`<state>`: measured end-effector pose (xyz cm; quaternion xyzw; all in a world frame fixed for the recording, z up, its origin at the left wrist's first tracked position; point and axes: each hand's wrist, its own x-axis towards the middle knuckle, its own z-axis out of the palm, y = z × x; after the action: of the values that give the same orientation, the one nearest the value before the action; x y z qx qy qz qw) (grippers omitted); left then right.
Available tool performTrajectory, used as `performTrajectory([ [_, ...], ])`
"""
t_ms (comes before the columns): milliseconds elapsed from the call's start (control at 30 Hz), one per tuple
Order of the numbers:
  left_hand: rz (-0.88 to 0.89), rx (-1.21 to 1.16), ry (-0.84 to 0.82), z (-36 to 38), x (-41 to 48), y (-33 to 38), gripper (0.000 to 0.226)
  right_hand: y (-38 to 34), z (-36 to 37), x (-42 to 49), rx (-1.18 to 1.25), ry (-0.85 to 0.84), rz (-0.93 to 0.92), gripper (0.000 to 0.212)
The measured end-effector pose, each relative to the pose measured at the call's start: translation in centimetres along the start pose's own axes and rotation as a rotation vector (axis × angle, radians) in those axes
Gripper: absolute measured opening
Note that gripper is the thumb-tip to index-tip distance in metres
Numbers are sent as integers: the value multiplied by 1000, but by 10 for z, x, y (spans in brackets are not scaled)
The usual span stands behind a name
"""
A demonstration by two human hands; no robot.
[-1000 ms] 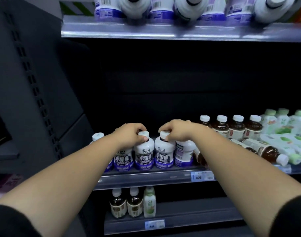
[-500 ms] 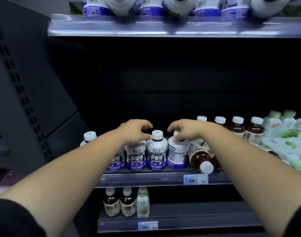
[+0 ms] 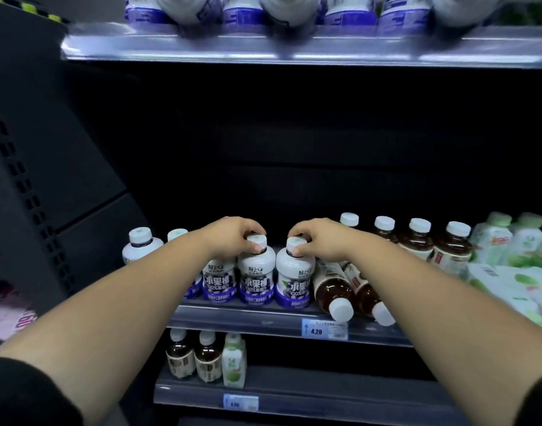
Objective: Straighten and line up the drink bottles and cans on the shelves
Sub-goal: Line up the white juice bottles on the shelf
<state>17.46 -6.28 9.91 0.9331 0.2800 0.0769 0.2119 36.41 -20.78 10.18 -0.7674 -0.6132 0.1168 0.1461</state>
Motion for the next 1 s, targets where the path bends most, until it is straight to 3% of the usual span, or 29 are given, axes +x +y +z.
performTrajectory([
  [533, 48, 20, -21, -2, 1, -12, 36, -9, 13, -4, 13, 77, 82, 37],
  [800, 196, -65, 33, 0, 10, 1, 59, -1, 25, -30, 413, 306, 235, 47],
  [1000, 279, -124, -24, 12, 33, 39, 52, 41, 2, -74, 406, 439, 315, 35],
])
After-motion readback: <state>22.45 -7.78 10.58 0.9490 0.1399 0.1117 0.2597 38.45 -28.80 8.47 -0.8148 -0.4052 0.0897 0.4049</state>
